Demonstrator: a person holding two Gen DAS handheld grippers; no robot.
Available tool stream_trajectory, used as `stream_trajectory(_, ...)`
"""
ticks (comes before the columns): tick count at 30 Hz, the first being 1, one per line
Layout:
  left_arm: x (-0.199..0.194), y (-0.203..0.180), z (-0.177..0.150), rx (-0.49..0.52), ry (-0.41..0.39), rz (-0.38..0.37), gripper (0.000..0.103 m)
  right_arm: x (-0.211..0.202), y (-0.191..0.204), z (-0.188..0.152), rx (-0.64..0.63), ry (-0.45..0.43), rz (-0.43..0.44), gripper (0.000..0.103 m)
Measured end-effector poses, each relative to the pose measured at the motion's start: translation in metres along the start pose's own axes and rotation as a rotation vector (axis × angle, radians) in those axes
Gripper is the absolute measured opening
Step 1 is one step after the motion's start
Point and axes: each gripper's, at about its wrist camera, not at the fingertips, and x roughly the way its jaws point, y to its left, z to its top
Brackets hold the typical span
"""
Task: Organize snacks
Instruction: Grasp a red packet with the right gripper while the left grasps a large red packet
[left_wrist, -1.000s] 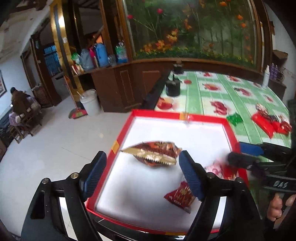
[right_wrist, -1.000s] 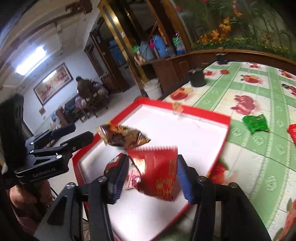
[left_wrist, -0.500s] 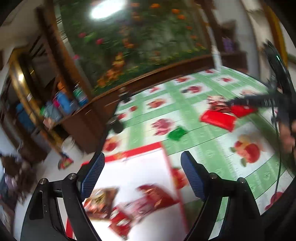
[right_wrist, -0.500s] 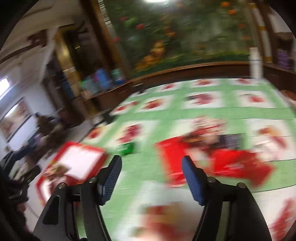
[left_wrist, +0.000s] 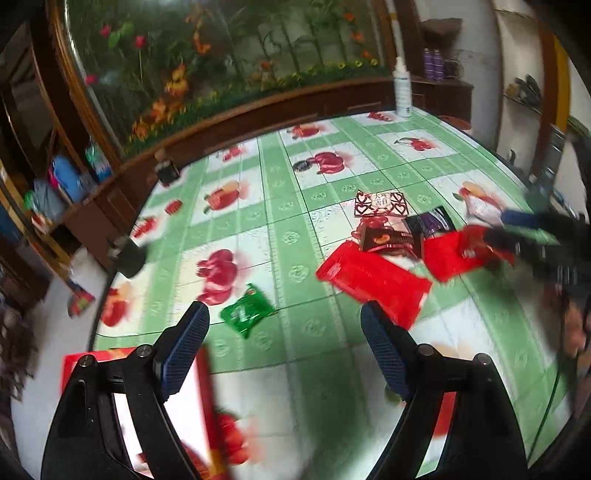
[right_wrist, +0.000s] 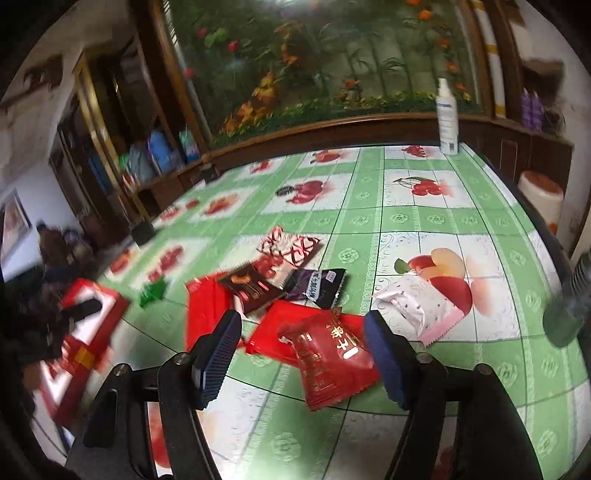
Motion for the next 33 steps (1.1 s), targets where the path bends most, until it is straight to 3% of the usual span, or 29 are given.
stream_trajectory(2,0.015,-0.006,0.007,-0.032,0.045,0.002,0.085,0.007,-0.001,-0.001,-0.011,0.027,-0.018,0.066)
stream_trajectory(4,0.032,-0.017,0.014,-0.06,0.091,0.003,0.085,0.013,-0.003,-0.003,-0.009,0.062,-0.026,0.054)
stream_trajectory(9,0.055,-0.042,0.022,-0.104,0.155,0.012,0.085,0.015,-0.001,-0.008,-0.041,0.088,-0.039,0.04)
stream_trajectory(11,0.06,-0.049,0.025,-0.126,0.164,0.025,0.085,0.017,0.002,-0.01,-0.066,0.102,-0.056,0.03)
stream_trajectory(19,0.069,-0.068,0.031,-0.178,0.185,0.025,0.085,0.009,-0.015,-0.008,0.021,0.108,-0.057,0.011)
stream_trajectory(25,0.1,-0.079,0.023,-0.182,0.305,-0.006,0.088,0.009,-0.02,-0.007,0.058,0.121,-0.056,0.011)
stream_trajectory(29,0.104,-0.056,0.012,-0.298,0.283,-0.081,0.092,0.009,-0.02,-0.006,0.076,0.131,-0.048,0.016)
stream_trajectory(32,0.102,-0.041,0.005,-0.304,0.274,-0.062,0.091,0.006,-0.022,-0.004,0.096,0.127,-0.062,0.027)
stream_trajectory(33,0.101,-0.04,0.003,-0.302,0.274,-0.066,0.091,0.004,-0.021,-0.003,0.096,0.116,-0.074,0.037)
